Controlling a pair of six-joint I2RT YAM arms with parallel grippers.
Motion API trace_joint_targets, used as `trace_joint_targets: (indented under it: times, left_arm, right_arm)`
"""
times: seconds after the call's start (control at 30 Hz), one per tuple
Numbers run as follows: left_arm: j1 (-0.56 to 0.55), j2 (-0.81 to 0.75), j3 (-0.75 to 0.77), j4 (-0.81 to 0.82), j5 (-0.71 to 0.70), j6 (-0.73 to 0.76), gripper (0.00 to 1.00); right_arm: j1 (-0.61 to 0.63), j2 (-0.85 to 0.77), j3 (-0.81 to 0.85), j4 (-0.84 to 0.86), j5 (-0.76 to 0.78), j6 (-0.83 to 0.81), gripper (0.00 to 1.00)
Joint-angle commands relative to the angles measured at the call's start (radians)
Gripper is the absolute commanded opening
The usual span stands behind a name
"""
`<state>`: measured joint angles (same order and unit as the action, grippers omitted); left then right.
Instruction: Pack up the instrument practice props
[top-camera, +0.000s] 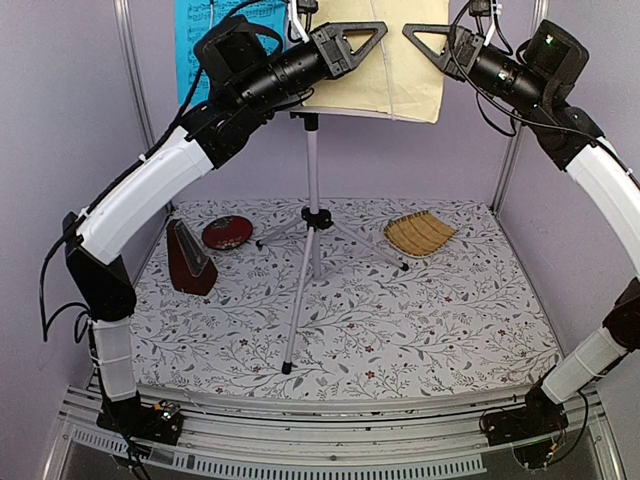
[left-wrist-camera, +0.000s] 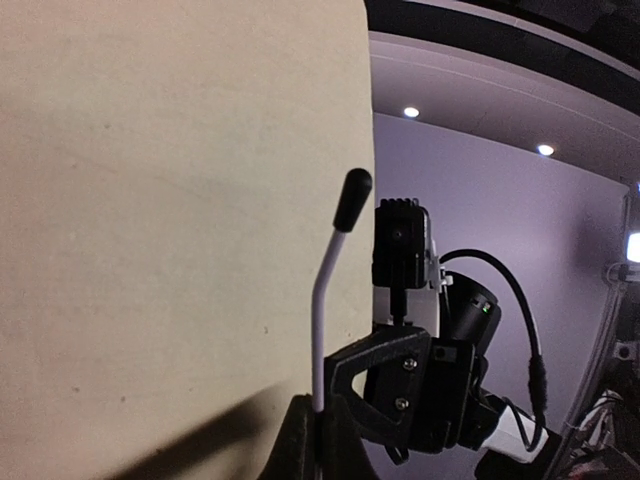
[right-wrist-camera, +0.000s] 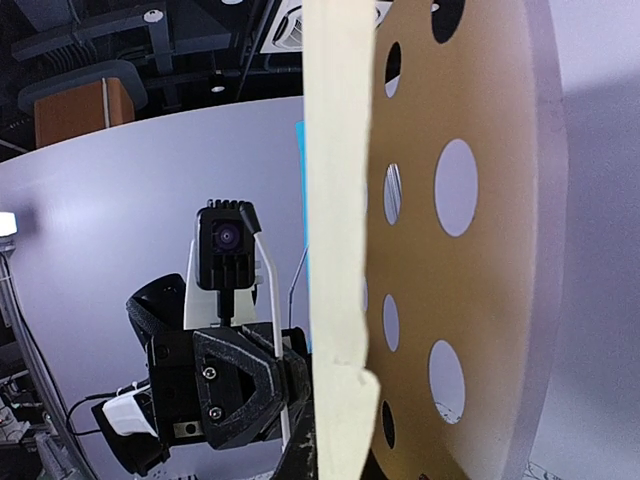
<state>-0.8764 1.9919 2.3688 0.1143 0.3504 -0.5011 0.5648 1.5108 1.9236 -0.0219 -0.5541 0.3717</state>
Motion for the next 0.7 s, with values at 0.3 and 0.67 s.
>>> trace_joint_targets:
  times: [0.3, 0.67]
  left_arm:
    - [0.0, -0.013, -0.03, -0.016, -0.027, 0.036, 0.0]
    - [0.001, -0.067, -0.081, -0.006, -0.058, 0.05, 0.1]
  right_arm:
    - [0.01, -0.122, -0.148, 0.109, 0.199, -0.056, 0.01]
    - [0.009, -0.47, -0.453, 0.248, 0.614, -0.231, 0.01]
